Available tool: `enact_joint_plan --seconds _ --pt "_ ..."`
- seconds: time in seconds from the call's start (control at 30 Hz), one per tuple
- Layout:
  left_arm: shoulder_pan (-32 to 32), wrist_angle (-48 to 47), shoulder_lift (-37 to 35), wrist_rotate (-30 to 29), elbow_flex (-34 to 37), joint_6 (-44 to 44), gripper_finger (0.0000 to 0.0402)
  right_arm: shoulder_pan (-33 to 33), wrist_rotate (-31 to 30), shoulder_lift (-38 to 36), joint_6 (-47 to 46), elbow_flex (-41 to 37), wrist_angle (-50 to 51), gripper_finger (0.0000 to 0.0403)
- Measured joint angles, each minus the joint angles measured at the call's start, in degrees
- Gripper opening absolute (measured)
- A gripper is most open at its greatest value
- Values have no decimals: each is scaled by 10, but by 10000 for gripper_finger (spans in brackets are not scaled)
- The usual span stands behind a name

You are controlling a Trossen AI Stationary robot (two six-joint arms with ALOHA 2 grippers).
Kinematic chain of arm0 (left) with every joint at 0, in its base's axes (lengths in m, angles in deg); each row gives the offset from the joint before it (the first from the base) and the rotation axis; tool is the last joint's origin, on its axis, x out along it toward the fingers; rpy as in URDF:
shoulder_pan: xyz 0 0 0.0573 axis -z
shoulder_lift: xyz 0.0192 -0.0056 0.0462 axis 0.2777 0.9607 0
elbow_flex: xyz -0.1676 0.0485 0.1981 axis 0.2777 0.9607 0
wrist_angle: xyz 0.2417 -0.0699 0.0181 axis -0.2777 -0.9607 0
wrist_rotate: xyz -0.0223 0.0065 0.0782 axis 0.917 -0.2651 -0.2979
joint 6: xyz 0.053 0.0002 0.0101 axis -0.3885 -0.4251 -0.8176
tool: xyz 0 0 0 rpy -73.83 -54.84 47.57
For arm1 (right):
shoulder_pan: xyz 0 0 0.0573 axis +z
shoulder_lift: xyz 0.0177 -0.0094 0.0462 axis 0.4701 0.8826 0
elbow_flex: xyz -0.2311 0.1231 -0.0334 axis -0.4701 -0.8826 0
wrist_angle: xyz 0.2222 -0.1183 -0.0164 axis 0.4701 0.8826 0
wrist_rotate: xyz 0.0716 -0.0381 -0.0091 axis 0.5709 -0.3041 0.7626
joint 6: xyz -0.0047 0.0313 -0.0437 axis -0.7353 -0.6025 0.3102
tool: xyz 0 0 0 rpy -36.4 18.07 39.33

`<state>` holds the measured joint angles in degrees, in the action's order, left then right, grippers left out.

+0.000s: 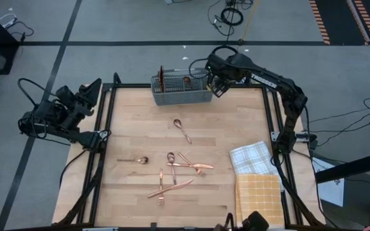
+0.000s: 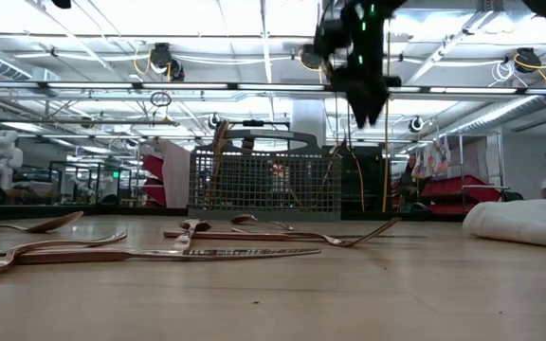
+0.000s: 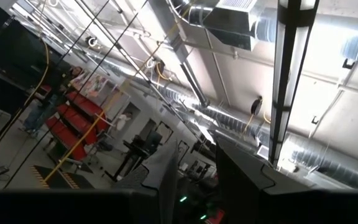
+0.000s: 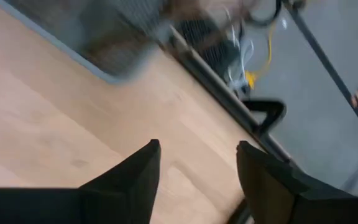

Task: Sort silverware
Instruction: Put the top right bronze fork into the gray silverware rack

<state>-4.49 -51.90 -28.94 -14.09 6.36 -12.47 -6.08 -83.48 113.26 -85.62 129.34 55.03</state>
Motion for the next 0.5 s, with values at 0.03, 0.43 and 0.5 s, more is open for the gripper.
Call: enact_joint_plan --seconds 0.03,0.43,0.5 --pt "0 0 0 0 0 0 114 -7 -4 2 0 -20 -14 184" --pt "0 -6 0 -1 0 -2 114 -58 50 1 12 -83 -171 143" --pt "0 -6 0 -1 0 -4 114 -56 63 1 13 -69 -193 141"
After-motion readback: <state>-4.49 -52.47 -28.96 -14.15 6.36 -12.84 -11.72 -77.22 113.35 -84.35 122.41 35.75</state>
